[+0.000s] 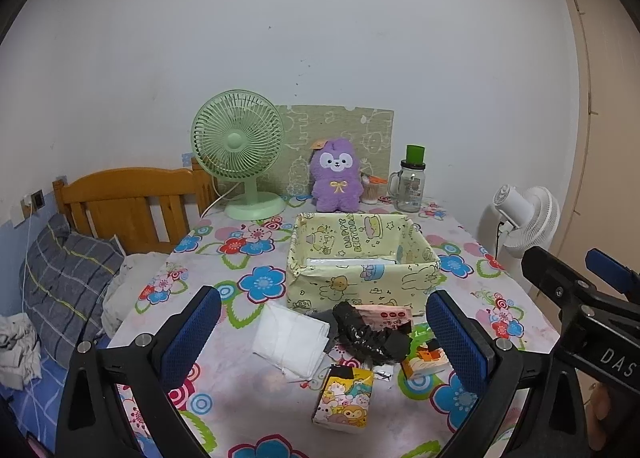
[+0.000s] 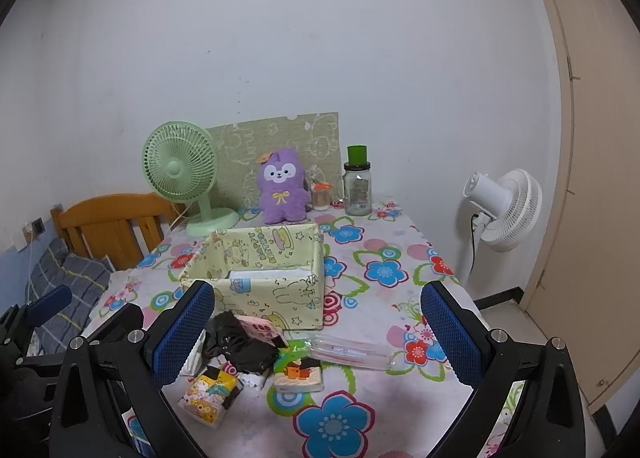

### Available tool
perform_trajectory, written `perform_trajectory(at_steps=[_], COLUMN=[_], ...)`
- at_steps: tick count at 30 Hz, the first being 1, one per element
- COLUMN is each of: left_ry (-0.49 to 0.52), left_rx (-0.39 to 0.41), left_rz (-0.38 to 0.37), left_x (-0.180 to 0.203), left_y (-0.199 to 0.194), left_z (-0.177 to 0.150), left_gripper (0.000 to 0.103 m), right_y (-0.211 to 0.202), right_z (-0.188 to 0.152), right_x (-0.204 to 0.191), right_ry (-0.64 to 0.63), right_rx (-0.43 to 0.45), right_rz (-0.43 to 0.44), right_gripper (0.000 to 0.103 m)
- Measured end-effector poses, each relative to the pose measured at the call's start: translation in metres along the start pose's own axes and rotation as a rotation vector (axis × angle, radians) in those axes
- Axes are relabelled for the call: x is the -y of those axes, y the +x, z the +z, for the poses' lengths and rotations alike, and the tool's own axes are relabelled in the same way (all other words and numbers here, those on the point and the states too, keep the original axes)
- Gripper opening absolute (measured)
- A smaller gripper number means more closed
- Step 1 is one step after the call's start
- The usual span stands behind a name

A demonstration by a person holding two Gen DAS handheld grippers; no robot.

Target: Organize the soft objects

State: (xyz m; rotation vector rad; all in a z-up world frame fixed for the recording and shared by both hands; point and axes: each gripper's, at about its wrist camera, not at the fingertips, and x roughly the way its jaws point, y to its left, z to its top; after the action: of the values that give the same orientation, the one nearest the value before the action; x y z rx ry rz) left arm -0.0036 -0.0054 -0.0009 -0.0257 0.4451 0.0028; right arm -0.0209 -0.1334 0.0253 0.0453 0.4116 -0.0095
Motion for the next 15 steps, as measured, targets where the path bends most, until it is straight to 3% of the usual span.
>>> perform_trajectory(at_steps=[15], left_ry=[-0.016], left_rx=[0.009], left_rz=[0.004], left_x=[-0.0026], left_y=[0.0011], left_z=[0.0014], left_gripper=[0.103], right_y=[-0.0014], right_z=[0.0003], right_x=[0.0002], right_ry=[0.007], right_rx=[0.012], right_rz=[-0.001], right_gripper=[0.103])
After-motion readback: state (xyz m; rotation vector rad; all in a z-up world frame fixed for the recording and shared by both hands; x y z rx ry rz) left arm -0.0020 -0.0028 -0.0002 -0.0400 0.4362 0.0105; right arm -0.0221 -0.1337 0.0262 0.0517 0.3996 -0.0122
